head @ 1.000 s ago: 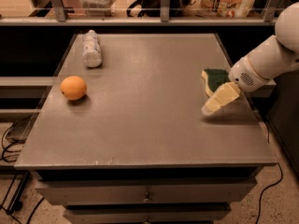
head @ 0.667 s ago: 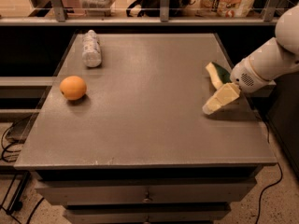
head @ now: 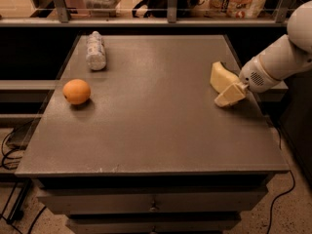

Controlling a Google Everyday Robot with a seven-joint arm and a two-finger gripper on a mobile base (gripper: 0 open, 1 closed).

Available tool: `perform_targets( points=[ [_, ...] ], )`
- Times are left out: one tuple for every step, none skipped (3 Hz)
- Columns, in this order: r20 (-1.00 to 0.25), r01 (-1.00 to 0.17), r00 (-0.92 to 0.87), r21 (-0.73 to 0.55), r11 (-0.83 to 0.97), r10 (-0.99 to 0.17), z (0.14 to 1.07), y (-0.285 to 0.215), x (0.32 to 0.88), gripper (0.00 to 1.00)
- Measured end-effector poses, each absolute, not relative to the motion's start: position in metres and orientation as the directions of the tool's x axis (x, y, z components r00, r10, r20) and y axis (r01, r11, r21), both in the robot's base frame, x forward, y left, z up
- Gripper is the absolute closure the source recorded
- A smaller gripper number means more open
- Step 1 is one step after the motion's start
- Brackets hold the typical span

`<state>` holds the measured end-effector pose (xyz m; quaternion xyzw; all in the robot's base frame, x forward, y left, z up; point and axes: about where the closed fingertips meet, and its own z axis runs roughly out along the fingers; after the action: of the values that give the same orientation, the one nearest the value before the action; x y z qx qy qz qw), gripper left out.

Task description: Move sponge near orange

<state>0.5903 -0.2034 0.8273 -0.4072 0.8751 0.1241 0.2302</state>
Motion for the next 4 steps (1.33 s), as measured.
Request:
perform_targets(
  points=[
    [-0.504, -0.77, -0.562, 0.029, 0.637, -0.656, 0.833, -0.203, 0.59, 0.89],
    [-0.526, -0.81, -0.48, -0.041, 0.585, -0.702, 0.875, -0.189, 0.594, 1.0],
    [-0.567, -0.858, -0.345, -0.134, 0.497, -0.748, 0.933, -0.159, 0.598, 1.0],
    [-0.571, -0.857, -0.337, -0.142, 0.495, -0.748, 0.937, -0.159, 0.6, 1.0]
  ],
)
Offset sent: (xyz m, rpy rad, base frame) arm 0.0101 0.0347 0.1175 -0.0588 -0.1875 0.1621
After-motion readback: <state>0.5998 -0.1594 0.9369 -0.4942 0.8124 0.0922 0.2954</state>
